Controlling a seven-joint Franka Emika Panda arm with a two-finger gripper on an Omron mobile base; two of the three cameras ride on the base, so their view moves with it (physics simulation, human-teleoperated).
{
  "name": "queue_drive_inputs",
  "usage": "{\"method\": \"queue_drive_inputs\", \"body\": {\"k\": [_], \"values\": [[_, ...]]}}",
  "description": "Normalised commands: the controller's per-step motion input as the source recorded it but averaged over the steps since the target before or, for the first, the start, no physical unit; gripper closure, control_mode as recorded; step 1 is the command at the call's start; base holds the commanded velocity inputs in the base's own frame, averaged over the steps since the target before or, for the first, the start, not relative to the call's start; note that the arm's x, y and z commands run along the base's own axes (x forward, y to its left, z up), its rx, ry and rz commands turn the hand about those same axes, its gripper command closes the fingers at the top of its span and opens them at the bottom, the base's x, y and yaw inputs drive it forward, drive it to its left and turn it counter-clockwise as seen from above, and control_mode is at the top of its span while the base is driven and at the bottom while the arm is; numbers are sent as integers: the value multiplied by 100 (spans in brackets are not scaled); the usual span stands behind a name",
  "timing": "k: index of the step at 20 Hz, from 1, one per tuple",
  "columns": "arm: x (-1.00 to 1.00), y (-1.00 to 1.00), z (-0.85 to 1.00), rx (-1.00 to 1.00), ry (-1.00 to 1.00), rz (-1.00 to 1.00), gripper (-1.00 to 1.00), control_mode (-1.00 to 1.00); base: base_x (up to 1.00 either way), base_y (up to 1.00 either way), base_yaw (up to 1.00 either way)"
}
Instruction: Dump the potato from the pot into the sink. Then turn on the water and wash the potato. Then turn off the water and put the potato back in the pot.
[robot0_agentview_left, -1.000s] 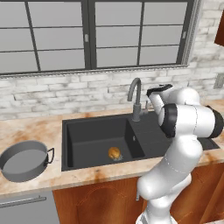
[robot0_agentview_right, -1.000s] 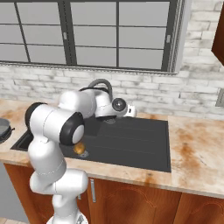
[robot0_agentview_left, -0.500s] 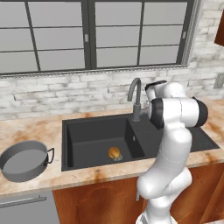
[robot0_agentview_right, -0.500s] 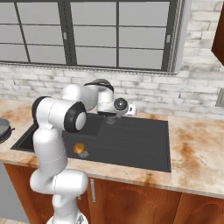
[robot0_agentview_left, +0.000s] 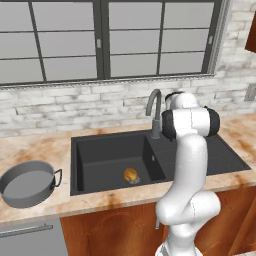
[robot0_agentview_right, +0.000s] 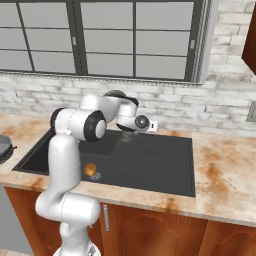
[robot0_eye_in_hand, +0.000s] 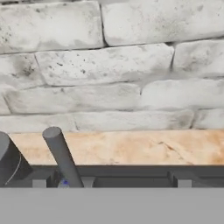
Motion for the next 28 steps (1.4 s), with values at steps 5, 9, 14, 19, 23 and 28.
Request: {"method": "queue_drive_inputs", "body": {"k": [5,9,14,19,23,28], "values": [[47,-20,-28,0,-2,0,-100,-100,0,0,0],[38,-34,-19,2,-2,1,-100,-100,0,0,0],[34,-93,-59,12,0,-7,-100,-100,0,0,0],[1,-88,-55,14,0,-15,-100,-100,0,0,0],[0,-15,-19,4,-2,-2,-100,-100,0,0,0],[0,28,17,-17,-16,9,-100,-100,0,0,0]]}}
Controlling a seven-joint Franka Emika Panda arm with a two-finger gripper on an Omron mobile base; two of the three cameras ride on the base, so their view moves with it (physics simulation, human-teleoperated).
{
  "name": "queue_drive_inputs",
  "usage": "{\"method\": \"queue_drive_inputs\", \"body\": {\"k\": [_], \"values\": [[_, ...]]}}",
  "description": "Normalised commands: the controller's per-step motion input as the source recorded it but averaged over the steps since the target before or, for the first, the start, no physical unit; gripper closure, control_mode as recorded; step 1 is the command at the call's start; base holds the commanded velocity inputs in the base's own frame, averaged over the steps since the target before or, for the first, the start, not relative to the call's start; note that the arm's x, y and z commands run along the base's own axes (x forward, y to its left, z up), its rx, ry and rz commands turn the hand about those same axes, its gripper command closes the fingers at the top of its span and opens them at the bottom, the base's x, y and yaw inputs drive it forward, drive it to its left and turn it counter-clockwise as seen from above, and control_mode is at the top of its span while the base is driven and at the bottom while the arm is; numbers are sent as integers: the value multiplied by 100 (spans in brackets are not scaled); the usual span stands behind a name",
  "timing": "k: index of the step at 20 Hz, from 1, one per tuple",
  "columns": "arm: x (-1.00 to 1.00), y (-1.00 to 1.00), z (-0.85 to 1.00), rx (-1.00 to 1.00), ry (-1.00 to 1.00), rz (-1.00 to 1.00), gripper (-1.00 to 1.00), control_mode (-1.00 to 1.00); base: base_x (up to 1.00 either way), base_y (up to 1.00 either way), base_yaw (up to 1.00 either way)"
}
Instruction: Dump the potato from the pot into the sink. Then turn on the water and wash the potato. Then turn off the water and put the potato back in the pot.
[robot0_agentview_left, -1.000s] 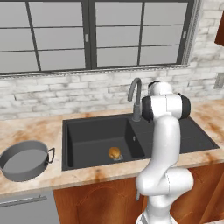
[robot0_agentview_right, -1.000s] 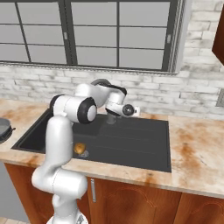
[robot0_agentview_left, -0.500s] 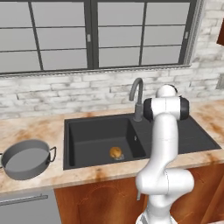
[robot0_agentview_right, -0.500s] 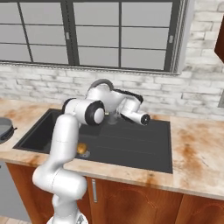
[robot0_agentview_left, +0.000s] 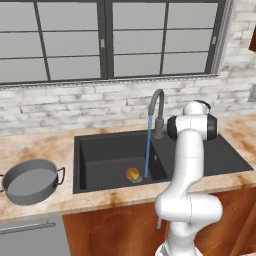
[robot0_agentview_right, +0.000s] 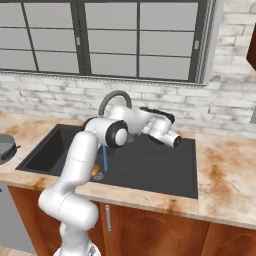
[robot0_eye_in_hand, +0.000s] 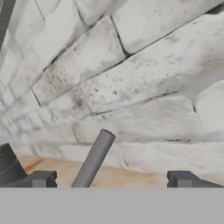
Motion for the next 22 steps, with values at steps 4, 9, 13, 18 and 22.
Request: {"method": "queue_drive_inputs", "body": {"k": [4,9,13,18,22], "values": [[0,70,23,-26,-17,7,-100,-100,0,0,0],[0,68,22,-27,-22,9,-100,-100,0,0,0],[0,56,25,-28,-28,8,-100,-100,0,0,0],[-7,34,14,-23,-22,4,-100,-100,0,0,0],[-13,0,9,-11,-13,0,-100,-100,0,0,0]]}}
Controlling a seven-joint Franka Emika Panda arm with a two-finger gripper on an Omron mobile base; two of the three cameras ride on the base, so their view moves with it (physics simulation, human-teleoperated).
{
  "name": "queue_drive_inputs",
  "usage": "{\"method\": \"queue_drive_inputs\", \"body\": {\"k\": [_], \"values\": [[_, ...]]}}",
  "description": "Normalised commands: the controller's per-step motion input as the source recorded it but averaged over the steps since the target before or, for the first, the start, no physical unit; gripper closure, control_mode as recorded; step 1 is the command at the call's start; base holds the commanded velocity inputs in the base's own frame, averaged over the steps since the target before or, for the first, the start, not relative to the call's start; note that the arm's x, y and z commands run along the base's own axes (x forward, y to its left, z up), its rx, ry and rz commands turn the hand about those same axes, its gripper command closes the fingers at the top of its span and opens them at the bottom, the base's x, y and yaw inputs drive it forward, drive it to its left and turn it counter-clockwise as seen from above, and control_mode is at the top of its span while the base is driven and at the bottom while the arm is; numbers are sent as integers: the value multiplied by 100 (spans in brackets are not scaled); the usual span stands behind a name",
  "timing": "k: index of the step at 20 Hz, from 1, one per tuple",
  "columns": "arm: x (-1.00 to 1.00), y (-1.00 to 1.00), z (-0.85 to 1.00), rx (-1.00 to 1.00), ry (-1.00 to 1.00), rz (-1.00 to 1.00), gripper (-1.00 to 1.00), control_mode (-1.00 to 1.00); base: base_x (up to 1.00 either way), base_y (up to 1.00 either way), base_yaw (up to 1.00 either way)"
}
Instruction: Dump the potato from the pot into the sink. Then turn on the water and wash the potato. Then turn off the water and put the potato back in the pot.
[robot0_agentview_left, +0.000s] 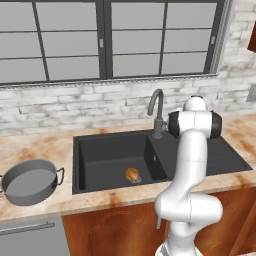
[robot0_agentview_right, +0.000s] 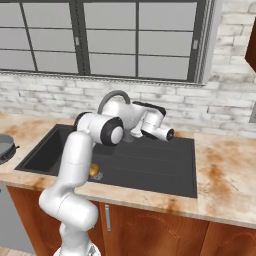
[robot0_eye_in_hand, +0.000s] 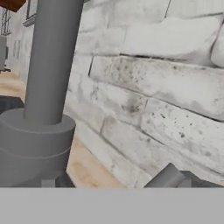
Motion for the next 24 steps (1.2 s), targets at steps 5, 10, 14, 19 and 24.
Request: {"method": "queue_drive_inputs", "body": {"k": [5,10,14,19,24], "values": [[0,-71,16,-5,9,-10,-100,-100,0,0,0],[-82,-24,29,0,3,-10,-100,-100,0,0,0],[-100,5,34,0,1,-16,-100,-100,0,0,0],[-39,2,52,-15,51,-13,-100,-100,0,0,0],[-33,3,36,-1,68,-8,-100,-100,0,0,0]]}}
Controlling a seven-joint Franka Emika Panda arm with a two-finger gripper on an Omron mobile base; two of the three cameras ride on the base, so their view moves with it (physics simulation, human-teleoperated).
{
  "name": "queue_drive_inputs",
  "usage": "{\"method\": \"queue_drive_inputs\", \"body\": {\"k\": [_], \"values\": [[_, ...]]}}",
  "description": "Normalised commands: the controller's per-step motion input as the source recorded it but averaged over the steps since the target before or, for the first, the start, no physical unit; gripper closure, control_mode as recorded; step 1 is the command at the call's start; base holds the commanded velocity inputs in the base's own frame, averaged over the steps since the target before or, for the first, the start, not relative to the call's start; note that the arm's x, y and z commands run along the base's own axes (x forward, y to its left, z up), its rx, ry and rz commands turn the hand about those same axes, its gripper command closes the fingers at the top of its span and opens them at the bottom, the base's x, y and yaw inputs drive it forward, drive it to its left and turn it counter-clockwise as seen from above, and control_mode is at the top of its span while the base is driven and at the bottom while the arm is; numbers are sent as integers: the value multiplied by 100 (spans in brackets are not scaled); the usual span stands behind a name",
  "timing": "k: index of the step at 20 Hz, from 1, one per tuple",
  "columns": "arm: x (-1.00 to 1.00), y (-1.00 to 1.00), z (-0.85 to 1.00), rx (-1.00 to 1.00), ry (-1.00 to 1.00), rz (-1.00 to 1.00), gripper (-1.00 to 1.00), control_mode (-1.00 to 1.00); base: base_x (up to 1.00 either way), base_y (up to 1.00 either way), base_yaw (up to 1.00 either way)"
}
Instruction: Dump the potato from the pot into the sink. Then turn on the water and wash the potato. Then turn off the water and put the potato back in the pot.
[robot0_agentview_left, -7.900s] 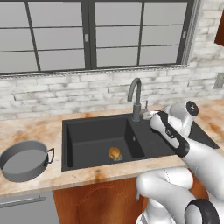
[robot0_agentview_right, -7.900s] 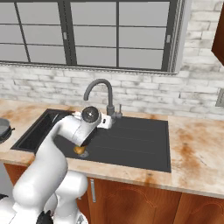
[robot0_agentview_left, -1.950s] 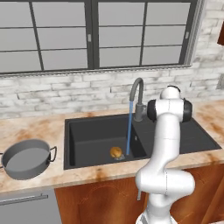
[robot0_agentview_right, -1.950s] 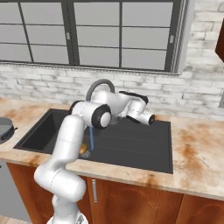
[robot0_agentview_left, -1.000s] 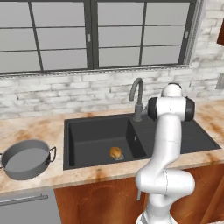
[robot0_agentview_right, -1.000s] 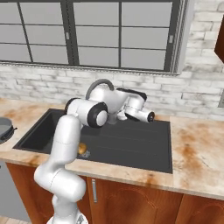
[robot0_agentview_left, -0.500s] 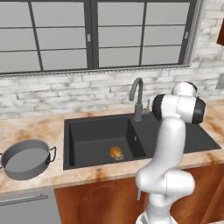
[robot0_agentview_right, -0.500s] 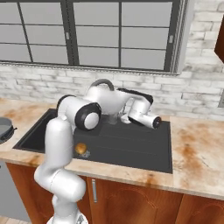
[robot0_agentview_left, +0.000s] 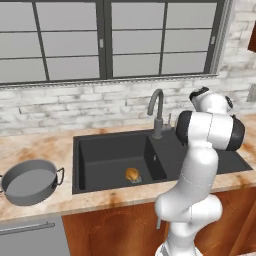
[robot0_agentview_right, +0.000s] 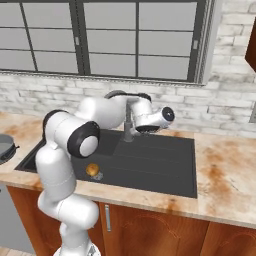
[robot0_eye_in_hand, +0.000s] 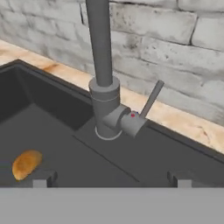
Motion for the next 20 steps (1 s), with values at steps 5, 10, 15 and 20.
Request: {"method": "queue_drive_inputs", "body": {"k": [5,10,15,20], "values": [[0,4,6,2,31,-10,-100,-100,0,0,0],[-32,38,8,1,38,-6,-100,-100,0,0,0],[-34,79,1,-38,5,-8,-100,-100,0,0,0],[-43,78,-11,-3,4,-16,-100,-100,0,0,0]]}}
